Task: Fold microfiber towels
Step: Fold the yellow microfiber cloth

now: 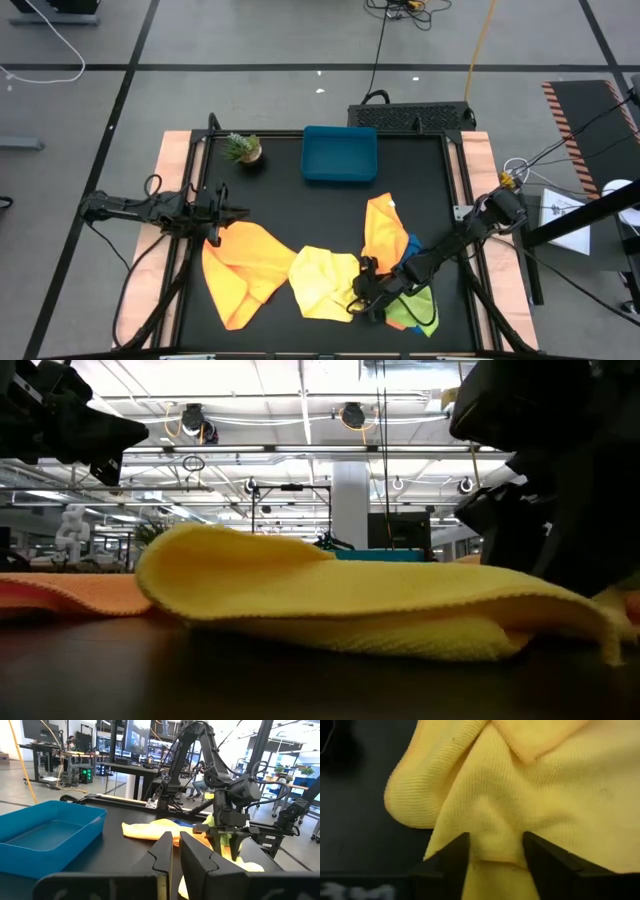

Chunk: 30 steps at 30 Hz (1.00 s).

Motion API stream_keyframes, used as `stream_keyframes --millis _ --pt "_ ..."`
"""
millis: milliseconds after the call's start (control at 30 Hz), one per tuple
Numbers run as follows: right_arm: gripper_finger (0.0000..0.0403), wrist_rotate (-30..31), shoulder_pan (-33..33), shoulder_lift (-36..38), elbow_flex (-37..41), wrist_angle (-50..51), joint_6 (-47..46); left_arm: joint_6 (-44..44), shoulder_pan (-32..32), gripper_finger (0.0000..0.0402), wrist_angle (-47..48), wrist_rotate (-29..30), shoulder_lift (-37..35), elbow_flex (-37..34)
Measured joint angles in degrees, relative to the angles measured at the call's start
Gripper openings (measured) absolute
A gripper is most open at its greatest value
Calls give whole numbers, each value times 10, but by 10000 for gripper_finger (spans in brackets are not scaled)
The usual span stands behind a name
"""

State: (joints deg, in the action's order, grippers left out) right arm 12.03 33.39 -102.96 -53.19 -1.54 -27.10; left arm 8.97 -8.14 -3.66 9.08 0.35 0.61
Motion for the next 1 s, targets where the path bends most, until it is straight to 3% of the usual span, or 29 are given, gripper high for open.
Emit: stream_keyframes --millis 200,300,500,633,1000 --pt "35 -1 0 44 0 2 16 6 0 35 0 0 0 0" --pt "8 1 0 63 0 3 28 15 0 35 0 0 0 0" --pt "16 12 0 76 0 0 27 22 0 35 -10 0 0 0" --pt "38 -18 0 68 -1 0 19 22 0 35 -10 0 0 0" --pt "198 14 -10 32 -1 28 -19 22 0 35 -9 0 0 0"
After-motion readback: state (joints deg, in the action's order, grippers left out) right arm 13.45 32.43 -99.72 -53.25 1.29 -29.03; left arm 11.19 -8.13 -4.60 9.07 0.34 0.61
